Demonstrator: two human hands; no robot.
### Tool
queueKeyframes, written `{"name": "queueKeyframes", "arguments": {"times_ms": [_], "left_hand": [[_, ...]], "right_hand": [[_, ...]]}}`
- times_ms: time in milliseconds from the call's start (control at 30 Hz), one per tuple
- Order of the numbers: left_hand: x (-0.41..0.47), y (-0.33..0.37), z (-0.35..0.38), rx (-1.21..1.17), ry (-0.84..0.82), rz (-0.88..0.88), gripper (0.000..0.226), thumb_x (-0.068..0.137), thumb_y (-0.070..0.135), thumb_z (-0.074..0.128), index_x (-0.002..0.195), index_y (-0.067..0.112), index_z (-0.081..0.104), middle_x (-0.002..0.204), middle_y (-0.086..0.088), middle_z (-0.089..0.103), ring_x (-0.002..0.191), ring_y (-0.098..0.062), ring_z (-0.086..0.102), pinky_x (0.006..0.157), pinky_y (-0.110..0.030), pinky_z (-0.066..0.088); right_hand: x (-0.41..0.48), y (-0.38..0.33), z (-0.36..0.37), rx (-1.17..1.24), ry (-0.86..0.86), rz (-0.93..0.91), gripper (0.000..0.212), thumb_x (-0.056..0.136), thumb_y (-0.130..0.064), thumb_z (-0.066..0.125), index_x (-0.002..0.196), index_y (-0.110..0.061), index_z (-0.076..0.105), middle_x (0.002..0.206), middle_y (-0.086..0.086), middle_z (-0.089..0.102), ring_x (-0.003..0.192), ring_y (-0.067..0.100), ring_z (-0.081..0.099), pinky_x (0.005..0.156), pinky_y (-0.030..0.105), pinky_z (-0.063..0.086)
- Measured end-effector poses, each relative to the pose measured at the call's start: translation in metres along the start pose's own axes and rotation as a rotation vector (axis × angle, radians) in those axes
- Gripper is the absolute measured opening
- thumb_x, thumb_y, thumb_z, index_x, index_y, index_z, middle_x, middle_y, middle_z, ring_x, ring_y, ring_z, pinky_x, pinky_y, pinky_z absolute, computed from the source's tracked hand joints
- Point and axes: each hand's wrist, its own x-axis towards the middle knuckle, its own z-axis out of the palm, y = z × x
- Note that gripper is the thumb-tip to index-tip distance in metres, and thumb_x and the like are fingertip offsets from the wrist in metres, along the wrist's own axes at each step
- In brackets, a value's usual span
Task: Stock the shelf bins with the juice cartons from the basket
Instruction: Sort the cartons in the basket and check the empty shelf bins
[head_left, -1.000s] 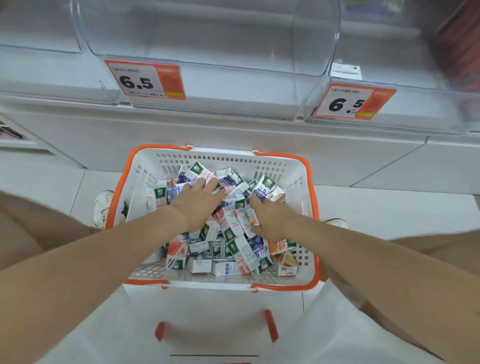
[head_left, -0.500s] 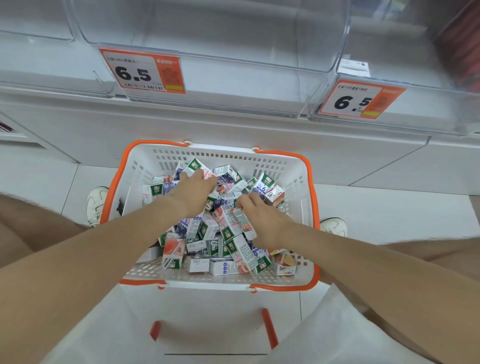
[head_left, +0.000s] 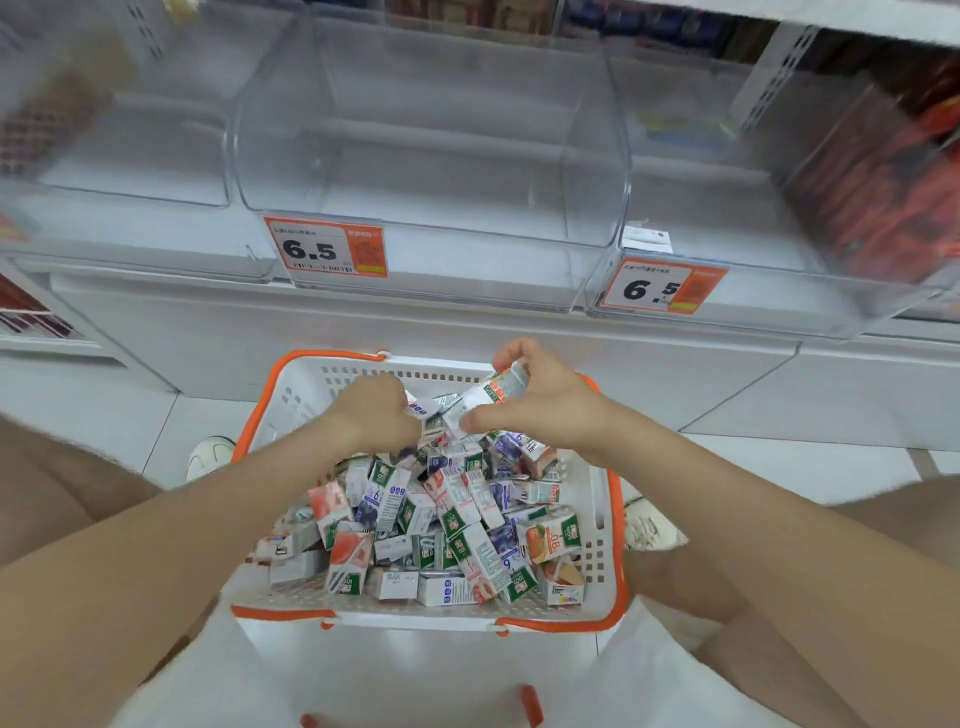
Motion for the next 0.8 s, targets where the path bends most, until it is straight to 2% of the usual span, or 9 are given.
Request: {"name": "queueKeyframes", "arguments": {"times_ms": [100, 233, 333, 433, 500, 600, 667, 733, 800], "left_hand": [[-0.029, 0.017, -0.04, -0.382, -0.013, -0.057, 0.025, 0.073, 0.022, 0.085, 0.081, 0.004, 0.068, 0.065, -0.008, 0.066, 0.057, -0.022, 0.059, 0.055, -0.03, 0.05], [-0.074, 0.03, -0.086, -0.591, 0.055, 0.012, 0.033, 0.075, 0.019, 0.087, 0.091, 0.012, 0.06, 0.069, -0.008, 0.069, 0.061, -0.021, 0.062, 0.066, -0.036, 0.055], [-0.102, 0.035, -0.116, -0.758, 0.213, 0.161, 0.031, 0.075, 0.019, 0.085, 0.09, 0.012, 0.059, 0.078, -0.009, 0.075, 0.068, -0.024, 0.066, 0.074, -0.042, 0.055], [-0.119, 0.041, -0.137, -0.936, 0.285, 0.249, 0.036, 0.08, 0.018, 0.082, 0.111, 0.008, 0.065, 0.097, -0.01, 0.081, 0.089, -0.038, 0.077, 0.089, -0.047, 0.061], [-0.121, 0.043, -0.144, -0.983, 0.297, 0.271, 0.032, 0.091, 0.009, 0.075, 0.122, 0.007, 0.066, 0.101, -0.01, 0.081, 0.093, -0.035, 0.078, 0.093, -0.048, 0.062], [-0.117, 0.043, -0.15, -0.969, 0.322, 0.266, 0.026, 0.094, 0.012, 0.071, 0.12, 0.016, 0.071, 0.103, -0.009, 0.081, 0.095, -0.03, 0.077, 0.101, -0.051, 0.057], [-0.115, 0.043, -0.156, -0.994, 0.34, 0.245, 0.024, 0.098, 0.008, 0.063, 0.12, 0.014, 0.071, 0.1, -0.015, 0.08, 0.086, -0.03, 0.074, 0.096, -0.045, 0.059], [-0.113, 0.042, -0.164, -1.089, 0.367, 0.212, 0.023, 0.099, 0.005, 0.055, 0.117, 0.008, 0.069, 0.091, -0.018, 0.079, 0.077, -0.028, 0.071, 0.08, -0.037, 0.062], [-0.112, 0.037, -0.172, -1.162, 0.453, 0.14, 0.013, 0.099, 0.011, 0.052, 0.102, 0.01, 0.065, 0.071, -0.005, 0.073, 0.067, -0.019, 0.066, 0.067, -0.031, 0.057]], "right_hand": [[-0.015, -0.026, -0.012, 0.046, 0.078, -0.012, 0.06, 0.074, -0.047, 0.09, 0.115, -0.025, 0.052, 0.111, -0.003, 0.057, 0.093, 0.012, 0.056, 0.077, 0.033, 0.046], [-0.024, -0.054, -0.023, 0.196, 0.17, -0.084, 0.066, 0.063, -0.068, 0.081, 0.1, -0.018, 0.059, 0.107, 0.008, 0.074, 0.101, 0.026, 0.073, 0.098, 0.051, 0.057], [-0.025, -0.075, -0.029, 0.41, 0.167, -0.097, 0.063, 0.077, -0.059, 0.071, 0.12, -0.014, 0.06, 0.103, 0.015, 0.079, 0.093, 0.032, 0.079, 0.081, 0.045, 0.059], [-0.029, -0.097, -0.029, 0.51, 0.154, -0.124, 0.039, 0.1, -0.046, 0.056, 0.123, -0.014, 0.06, 0.095, 0.013, 0.075, 0.081, 0.036, 0.075, 0.075, 0.04, 0.05], [-0.029, -0.112, -0.025, 0.507, 0.118, -0.128, 0.037, 0.105, -0.051, 0.047, 0.116, -0.019, 0.063, 0.096, 0.014, 0.072, 0.077, 0.034, 0.072, 0.072, 0.038, 0.048], [-0.024, -0.132, -0.019, 0.404, 0.064, -0.172, 0.054, 0.104, -0.067, 0.038, 0.107, -0.022, 0.068, 0.089, 0.01, 0.075, 0.075, 0.027, 0.068, 0.07, 0.037, 0.049], [-0.018, -0.141, -0.016, 0.265, 0.067, -0.292, 0.047, 0.105, -0.064, 0.043, 0.117, -0.023, 0.064, 0.096, 0.013, 0.078, 0.077, 0.026, 0.071, 0.07, 0.039, 0.054], [-0.011, -0.147, -0.014, 0.171, 0.086, -0.432, 0.032, 0.108, -0.048, 0.05, 0.126, -0.022, 0.057, 0.105, 0.015, 0.076, 0.079, 0.026, 0.074, 0.07, 0.042, 0.059], [0.0, -0.149, -0.011, 0.073, 0.144, -0.535, 0.027, 0.108, -0.041, 0.054, 0.128, -0.023, 0.056, 0.111, 0.006, 0.074, 0.09, 0.02, 0.073, 0.079, 0.038, 0.061]]}}
